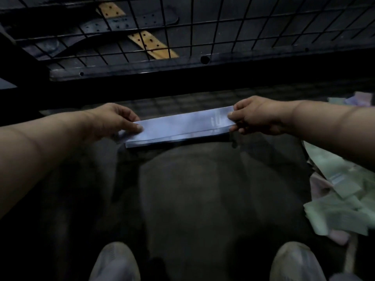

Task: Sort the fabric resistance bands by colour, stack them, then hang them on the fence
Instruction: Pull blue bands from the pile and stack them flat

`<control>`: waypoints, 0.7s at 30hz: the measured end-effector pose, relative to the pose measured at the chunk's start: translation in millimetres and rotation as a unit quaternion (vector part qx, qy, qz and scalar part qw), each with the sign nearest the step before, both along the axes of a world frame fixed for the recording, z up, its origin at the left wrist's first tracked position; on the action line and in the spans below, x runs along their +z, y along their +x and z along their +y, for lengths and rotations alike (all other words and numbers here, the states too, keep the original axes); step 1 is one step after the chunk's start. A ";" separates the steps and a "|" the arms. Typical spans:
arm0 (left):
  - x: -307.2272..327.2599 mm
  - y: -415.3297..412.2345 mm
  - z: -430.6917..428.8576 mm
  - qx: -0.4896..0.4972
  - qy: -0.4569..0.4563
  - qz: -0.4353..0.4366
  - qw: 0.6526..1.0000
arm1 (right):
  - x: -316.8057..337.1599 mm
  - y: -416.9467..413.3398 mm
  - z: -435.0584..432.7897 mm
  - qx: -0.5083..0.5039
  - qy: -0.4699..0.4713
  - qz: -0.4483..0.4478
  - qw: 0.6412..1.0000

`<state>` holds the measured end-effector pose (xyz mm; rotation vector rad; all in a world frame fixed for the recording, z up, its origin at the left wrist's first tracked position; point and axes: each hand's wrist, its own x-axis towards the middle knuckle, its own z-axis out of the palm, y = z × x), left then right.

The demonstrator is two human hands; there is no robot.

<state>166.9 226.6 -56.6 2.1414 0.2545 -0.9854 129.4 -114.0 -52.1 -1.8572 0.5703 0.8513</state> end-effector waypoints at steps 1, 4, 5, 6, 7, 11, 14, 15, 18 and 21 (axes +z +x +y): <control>-2.7 0.6 1.5 0.010 0.011 -0.017 1.000 | -2.5 -0.1 0.3 -0.001 -0.016 -0.004 1.000; -9.8 1.3 5.4 0.067 0.019 -0.056 0.996 | -9.9 -2.7 3.7 -0.010 -0.068 -0.043 0.997; -11.7 1.4 6.2 0.082 0.017 -0.064 0.994 | -11.8 -3.9 5.2 -0.011 -0.079 -0.054 0.995; -13.4 1.1 6.4 0.088 0.017 -0.069 0.994 | -13.3 -5.0 6.8 -0.007 -0.089 -0.063 0.994; -15.0 0.4 6.4 0.088 0.018 -0.074 0.993 | -15.1 -6.1 8.2 0.004 -0.099 -0.071 0.992; -19.2 -1.8 4.8 0.085 0.024 -0.083 0.993 | -22.2 -4.8 10.7 0.065 -0.161 -0.105 0.979; -22.0 -1.9 3.5 0.080 0.028 -0.079 0.993 | -24.2 -2.5 11.6 0.081 -0.182 -0.117 0.973; -23.0 -2.0 3.5 0.080 0.030 -0.078 0.993 | -25.1 -2.4 11.7 0.084 -0.186 -0.120 0.971; -25.6 -2.5 4.0 0.072 0.037 -0.081 0.993 | -29.3 -3.1 9.4 0.107 -0.208 -0.128 0.964; -27.1 -3.9 4.2 0.062 0.048 -0.093 0.993 | -33.5 -4.4 5.8 0.126 -0.227 -0.143 0.955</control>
